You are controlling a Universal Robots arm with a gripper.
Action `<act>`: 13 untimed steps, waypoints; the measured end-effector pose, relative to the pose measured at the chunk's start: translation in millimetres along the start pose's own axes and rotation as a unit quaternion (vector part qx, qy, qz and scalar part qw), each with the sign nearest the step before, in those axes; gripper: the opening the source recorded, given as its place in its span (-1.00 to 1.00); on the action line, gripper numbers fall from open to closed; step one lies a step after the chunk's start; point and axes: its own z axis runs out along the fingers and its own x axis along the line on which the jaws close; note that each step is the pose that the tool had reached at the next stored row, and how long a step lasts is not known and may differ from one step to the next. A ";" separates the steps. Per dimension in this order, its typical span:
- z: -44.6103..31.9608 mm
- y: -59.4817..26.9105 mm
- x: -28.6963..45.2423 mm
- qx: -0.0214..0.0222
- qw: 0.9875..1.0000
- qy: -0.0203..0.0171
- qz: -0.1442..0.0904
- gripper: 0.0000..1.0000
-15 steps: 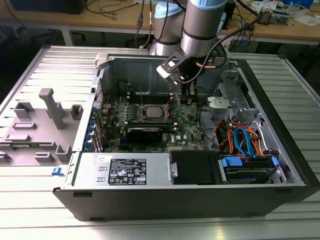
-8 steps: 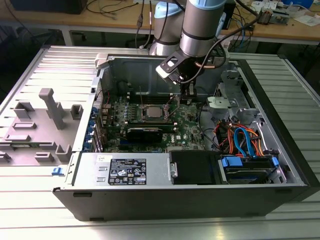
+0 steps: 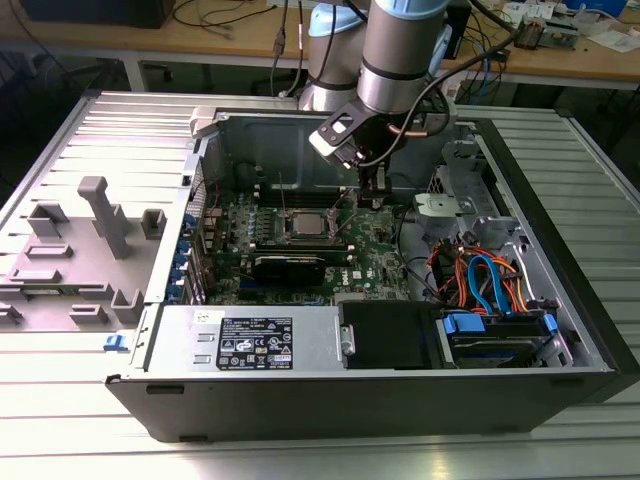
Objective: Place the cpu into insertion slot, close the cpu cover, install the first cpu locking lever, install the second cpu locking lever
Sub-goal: 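Close the cpu cover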
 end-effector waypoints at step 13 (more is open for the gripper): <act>0.0 -3.1 0.1 0.000 1.000 0.000 0.000 -0.79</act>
